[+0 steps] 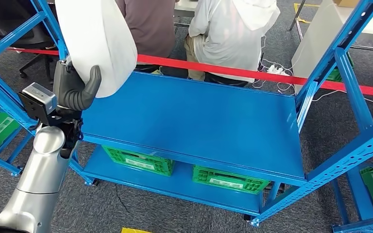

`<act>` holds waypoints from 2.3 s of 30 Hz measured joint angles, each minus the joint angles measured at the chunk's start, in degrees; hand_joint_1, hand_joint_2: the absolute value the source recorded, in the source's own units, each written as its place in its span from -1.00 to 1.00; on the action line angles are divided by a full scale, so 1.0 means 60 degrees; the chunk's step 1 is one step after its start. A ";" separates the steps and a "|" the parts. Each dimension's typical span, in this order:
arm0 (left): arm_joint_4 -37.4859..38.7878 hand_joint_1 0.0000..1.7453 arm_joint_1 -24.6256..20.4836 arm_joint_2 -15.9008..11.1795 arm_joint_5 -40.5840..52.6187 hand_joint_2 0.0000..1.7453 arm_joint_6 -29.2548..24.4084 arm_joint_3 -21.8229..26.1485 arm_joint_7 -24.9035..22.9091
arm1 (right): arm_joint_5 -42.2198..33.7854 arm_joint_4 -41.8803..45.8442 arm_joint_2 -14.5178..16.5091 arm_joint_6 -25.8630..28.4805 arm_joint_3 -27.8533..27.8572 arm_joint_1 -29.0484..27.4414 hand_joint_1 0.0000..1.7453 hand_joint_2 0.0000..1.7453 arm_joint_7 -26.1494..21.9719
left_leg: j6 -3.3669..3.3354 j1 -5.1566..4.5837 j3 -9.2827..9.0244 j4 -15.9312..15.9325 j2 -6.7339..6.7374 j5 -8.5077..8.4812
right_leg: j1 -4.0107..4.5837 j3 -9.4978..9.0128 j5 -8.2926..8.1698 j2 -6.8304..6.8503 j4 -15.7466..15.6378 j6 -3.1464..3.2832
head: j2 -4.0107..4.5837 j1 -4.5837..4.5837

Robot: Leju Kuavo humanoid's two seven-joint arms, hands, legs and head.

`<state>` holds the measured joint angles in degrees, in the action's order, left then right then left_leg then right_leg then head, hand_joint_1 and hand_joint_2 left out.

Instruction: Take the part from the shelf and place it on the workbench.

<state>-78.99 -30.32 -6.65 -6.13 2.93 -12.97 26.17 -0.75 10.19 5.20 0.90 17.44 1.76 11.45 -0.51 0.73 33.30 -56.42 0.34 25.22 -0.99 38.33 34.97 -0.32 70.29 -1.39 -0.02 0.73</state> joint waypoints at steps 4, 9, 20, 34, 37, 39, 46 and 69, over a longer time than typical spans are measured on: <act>-0.0177 1.00 0.0436 -0.0254 -0.0074 1.00 0.0055 -0.0018 0.0066 | 0.0056 0.0000 -0.0001 0.0011 0.0000 -0.0015 -1.00 -1.00 0.0000 | 0.0123 0.0095 0.0196 -0.0220 0.0016 0.0015 | -0.0124 -0.0331 -0.0452 0.0017 -0.0365 -0.0131 | 0.0000 -0.0003; -0.0551 1.00 0.0631 -0.0548 -0.0117 1.00 0.0049 -0.0013 0.0054 | 0.0182 0.0000 0.0042 0.0019 -0.0014 0.0028 -1.00 -1.00 0.0018 | 0.0536 0.0104 0.0373 -0.0448 -0.0059 -0.0018 | -0.0102 -0.0924 -0.0846 -0.0091 -0.1554 0.0067 | 0.0002 -0.0006; -0.1267 1.00 0.1585 -0.1301 -0.0323 1.00 0.0022 0.0216 0.0119 | 0.0322 0.0000 0.0062 -0.0031 -0.0091 0.0029 -1.00 -1.00 0.0055 | 0.0553 0.0047 0.0069 -0.1826 -0.0063 0.1199 | 0.0036 -0.0061 -0.1589 -0.0024 -0.1623 0.0477 | 0.0000 0.0110; -0.1434 1.00 0.1722 -0.1657 -0.0556 1.00 0.0144 0.0384 0.0197 | 0.0299 -0.0007 0.0085 -0.0002 -0.0171 0.0032 -1.00 -1.00 0.0060 | 0.0100 -0.0042 0.0198 -0.0288 0.0015 0.0120 | 0.0029 0.0165 -0.0427 0.0007 0.0644 0.0011 | 0.0000 0.0056; -0.1429 1.00 0.1666 -0.1664 -0.0565 1.00 0.0147 0.0380 0.0175 | 0.0240 -0.0007 0.0087 0.0037 -0.0171 0.0057 -1.00 -1.00 0.0057 | 0.0220 -0.0060 0.0493 -0.0451 0.0025 -0.0054 | 0.0071 -0.1230 -0.0616 0.0013 -0.1229 0.0142 | 0.0001 0.0062; -0.1423 1.00 0.1599 -0.1659 -0.0563 1.00 0.0140 0.0357 0.0135 | 0.0210 -0.0007 0.0092 0.0052 -0.0170 0.0071 -1.00 -1.00 0.0057 | 0.0342 -0.0065 0.0543 -0.0477 0.0039 -0.0179 | 0.0124 -0.1557 -0.0463 0.0005 -0.1818 0.0248 | 0.0001 0.0070; -0.1301 1.00 0.1375 -0.1528 -0.0375 1.00 0.0010 0.0243 -0.0033 | 0.0089 -0.0015 0.0164 0.0048 -0.0154 0.0069 -1.00 -1.00 0.0042 | 0.0672 0.0018 0.1115 -0.2345 -0.0008 0.1480 | 0.0074 -0.0825 -0.1202 0.0056 -0.1962 0.0594 | 0.0002 0.0151; -0.0026 1.00 0.0135 -0.0869 -0.0100 1.00 0.0061 0.0116 0.0062 | -0.0113 -0.0018 0.0156 0.0045 0.0100 0.0086 -1.00 -1.00 -0.0135 | 0.0184 -0.0111 0.0723 -0.0427 0.0065 -0.0365 | 0.0177 -0.1651 -0.0498 0.0020 -0.1815 0.0255 | 0.0002 0.0048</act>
<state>-79.14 -29.51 -11.86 -6.73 3.30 -12.28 26.55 -1.43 10.08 6.13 1.16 18.04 2.28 10.64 0.59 0.07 37.64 -58.99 0.73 23.03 0.07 28.43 31.98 -0.20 59.40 0.14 -0.01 1.02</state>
